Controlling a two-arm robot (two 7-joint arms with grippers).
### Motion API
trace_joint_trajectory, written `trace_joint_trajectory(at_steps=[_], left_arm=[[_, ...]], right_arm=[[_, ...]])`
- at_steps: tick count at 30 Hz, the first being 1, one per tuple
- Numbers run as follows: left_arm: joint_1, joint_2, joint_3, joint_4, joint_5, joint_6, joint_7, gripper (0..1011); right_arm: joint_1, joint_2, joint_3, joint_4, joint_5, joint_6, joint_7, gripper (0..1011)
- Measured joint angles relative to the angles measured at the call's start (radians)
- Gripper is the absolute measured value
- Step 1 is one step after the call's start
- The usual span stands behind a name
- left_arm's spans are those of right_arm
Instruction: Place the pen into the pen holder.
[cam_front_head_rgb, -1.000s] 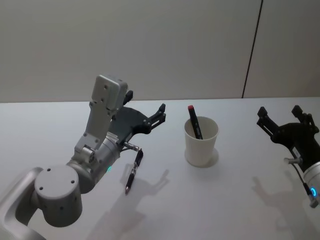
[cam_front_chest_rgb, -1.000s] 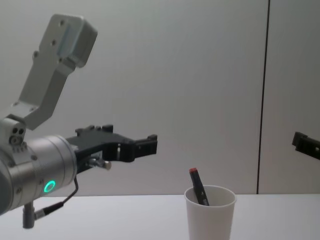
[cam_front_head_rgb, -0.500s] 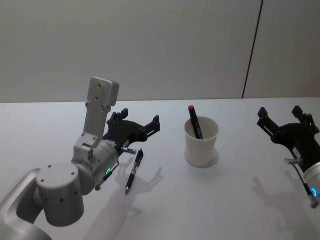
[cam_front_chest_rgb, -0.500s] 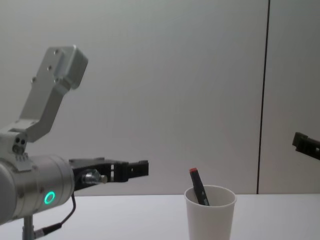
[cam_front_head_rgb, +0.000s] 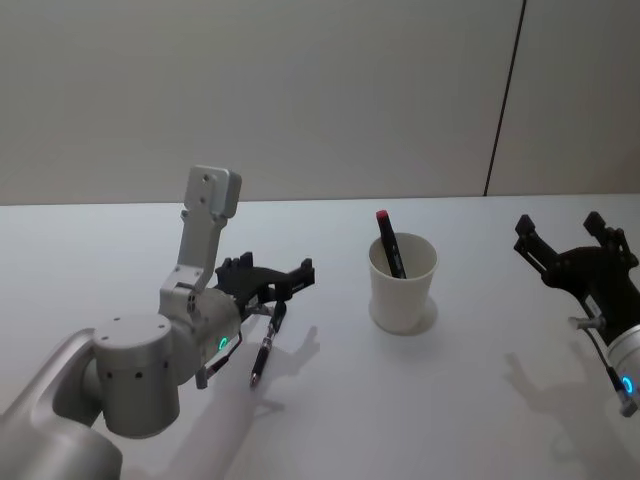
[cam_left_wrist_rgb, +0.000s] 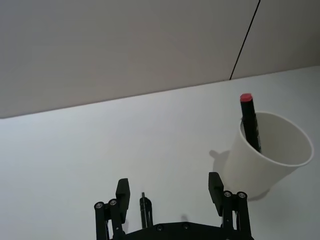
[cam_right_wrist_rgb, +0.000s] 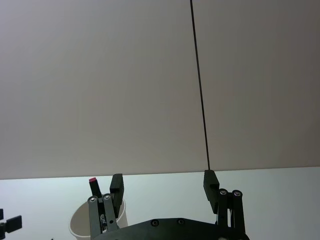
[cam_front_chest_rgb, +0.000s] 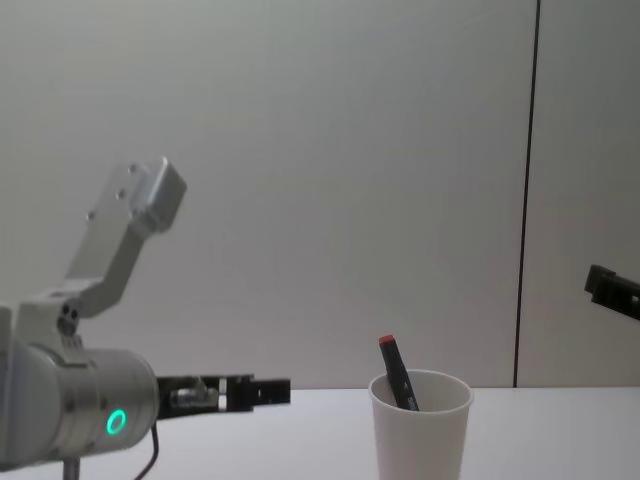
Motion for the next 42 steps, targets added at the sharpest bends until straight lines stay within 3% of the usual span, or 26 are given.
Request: trace_joint_trajectory(at_steps=[26,42], left_arm=[[-0.078,-0.064,0.006,0.211,0.004,0.111,-0.004,1003],[-0.094,-0.078,0.022,0.233,0.095,0.196,0.033,1003]], right_arm=[[0.0,0.0,0.0,0.0,0.0,0.0,0.0,1002],[0.0,0.0,0.0,0.0,0.0,0.0,0.0,1002]])
